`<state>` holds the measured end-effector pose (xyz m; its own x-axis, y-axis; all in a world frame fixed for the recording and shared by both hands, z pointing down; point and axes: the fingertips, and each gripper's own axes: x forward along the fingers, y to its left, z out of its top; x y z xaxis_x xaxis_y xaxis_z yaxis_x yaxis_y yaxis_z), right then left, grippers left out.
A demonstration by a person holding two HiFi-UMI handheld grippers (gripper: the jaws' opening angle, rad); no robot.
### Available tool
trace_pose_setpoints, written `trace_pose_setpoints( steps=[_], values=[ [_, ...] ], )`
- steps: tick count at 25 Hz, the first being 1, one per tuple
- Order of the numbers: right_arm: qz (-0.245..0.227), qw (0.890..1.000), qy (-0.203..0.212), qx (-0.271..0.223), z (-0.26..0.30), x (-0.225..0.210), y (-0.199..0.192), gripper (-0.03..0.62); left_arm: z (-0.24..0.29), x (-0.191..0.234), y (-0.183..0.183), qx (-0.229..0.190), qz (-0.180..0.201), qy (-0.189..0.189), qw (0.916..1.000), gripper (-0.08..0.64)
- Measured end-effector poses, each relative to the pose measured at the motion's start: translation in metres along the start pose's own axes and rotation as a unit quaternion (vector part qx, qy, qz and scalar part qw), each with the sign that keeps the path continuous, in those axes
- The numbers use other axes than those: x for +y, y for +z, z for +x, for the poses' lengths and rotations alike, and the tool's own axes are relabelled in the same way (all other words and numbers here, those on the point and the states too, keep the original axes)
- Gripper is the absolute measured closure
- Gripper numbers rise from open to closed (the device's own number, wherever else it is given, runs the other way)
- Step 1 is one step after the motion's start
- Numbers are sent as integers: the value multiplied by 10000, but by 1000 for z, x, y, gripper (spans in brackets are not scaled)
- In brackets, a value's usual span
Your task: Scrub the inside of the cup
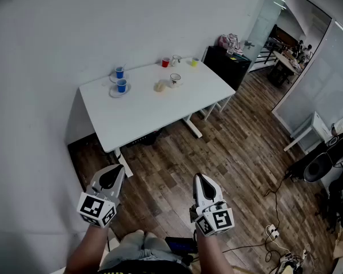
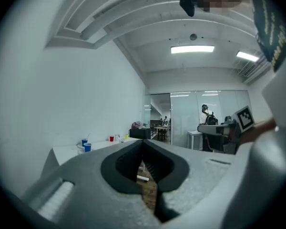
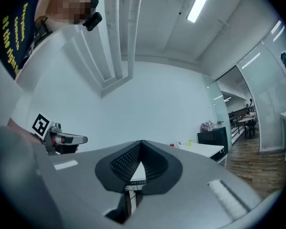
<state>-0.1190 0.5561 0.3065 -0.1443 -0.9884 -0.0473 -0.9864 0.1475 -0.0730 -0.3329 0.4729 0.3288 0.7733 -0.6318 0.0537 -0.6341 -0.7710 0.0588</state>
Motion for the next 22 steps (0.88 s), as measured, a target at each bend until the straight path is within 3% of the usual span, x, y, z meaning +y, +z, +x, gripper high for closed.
trace_pose_setpoints(
  steps=[17,22],
  values=[
    [55,9999,54,-143,0,-18,5,586,14,-7,-3,-24,89,81,9999,560],
    [397,9985,189,-329,3,-27,8,586,23,-5,-2,-30,118,157,9998,560]
  ],
)
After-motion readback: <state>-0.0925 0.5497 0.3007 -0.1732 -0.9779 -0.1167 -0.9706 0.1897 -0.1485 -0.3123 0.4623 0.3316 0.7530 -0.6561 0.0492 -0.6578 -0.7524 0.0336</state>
